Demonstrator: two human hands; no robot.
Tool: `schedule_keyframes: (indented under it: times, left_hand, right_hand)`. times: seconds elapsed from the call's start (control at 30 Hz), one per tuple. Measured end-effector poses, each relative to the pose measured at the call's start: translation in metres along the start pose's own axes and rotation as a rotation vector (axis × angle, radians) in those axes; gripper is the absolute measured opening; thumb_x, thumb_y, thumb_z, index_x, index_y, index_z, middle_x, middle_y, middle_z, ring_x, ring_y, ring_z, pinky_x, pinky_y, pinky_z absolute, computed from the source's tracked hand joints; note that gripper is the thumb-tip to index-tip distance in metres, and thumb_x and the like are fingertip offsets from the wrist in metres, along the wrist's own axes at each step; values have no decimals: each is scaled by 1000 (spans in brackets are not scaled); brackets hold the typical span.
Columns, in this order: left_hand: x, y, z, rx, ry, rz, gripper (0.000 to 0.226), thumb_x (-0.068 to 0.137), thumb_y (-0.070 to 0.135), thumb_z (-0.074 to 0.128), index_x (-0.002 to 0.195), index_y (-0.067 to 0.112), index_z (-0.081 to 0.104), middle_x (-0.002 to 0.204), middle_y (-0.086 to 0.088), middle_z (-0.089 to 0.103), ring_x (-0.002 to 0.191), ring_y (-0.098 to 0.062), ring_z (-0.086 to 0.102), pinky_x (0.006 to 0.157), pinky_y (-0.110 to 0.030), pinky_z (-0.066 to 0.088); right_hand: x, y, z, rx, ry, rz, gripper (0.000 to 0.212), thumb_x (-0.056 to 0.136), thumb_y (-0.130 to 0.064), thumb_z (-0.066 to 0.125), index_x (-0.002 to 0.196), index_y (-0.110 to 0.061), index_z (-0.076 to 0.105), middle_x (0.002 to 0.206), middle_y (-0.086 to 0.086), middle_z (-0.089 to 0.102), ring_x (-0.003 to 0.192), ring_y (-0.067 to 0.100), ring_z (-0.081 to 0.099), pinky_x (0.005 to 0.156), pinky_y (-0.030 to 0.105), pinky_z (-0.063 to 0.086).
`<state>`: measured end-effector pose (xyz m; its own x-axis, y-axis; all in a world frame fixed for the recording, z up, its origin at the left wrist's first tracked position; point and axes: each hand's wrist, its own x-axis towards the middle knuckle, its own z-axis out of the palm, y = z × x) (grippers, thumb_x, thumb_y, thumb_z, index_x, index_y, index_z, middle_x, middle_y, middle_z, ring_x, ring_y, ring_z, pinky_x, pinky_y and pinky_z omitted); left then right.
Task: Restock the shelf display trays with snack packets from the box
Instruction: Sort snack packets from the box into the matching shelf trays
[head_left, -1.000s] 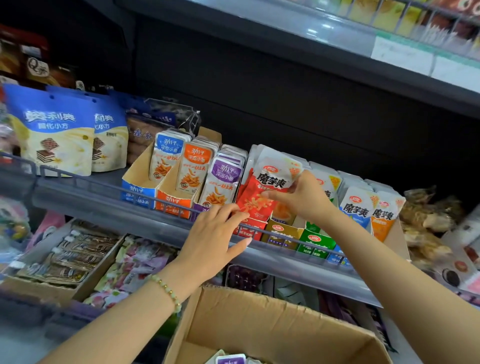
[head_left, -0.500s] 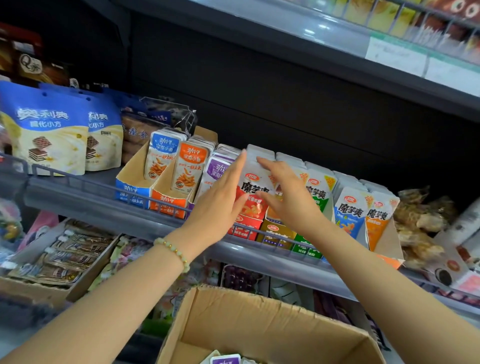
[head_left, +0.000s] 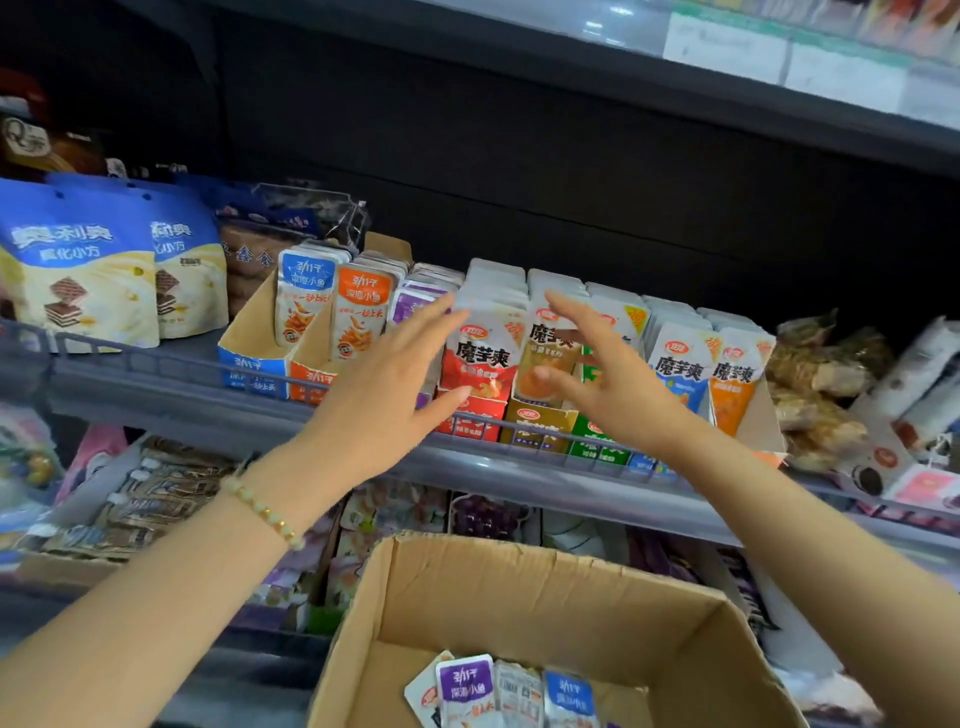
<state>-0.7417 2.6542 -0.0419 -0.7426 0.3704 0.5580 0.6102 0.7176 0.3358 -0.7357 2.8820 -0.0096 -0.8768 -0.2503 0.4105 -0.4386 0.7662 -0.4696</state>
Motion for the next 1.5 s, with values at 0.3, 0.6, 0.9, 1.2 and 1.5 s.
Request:
schedule_keyframes:
  times: [0.3,0.6,0.9,1.2,1.5]
  left_hand:
    - [-118,26,81,-107,-503,-13,63,88,60,40,145,37,27,152,22,20,137,5,18,109,-16,11]
    - [-166,24,196,64,-1161,-200,76,88,50,59,148,15,25,154,-7,25,137,-24,33,108,-29,32]
    - [-172,10,224,188,-1109,-211,98,83,69,48,152,28,-8,160,1,-9,147,-24,-1,117,-41,11]
    - [-175,-5,226,197,-824,-374,73,62,64,74,121,29,51,123,3,55,116,-19,47,96,-31,34]
    - [-130,17,147,-314,-651,-529,19,81,23,74,84,19,56,93,0,68,82,-13,65,72,-37,57]
  right_hand:
    - [-160,60,49,182,-442,304,29,92,-26,62,120,-20,62,114,-13,65,101,-3,60,88,12,46]
    - [-254,130,150,102,-841,626,43,86,-32,69,117,-6,58,110,4,60,102,17,57,96,35,46]
    - [-276,116,182,-9,-847,408,69,73,-55,74,130,-26,46,128,4,49,117,22,43,95,33,38]
    - [-283,110,189,24,-708,421,55,74,-42,79,116,-23,50,100,-4,49,91,14,40,72,29,29]
    - [-285,112,192,-46,-773,463,58,67,-51,81,106,-26,46,102,-6,50,94,14,44,75,28,33]
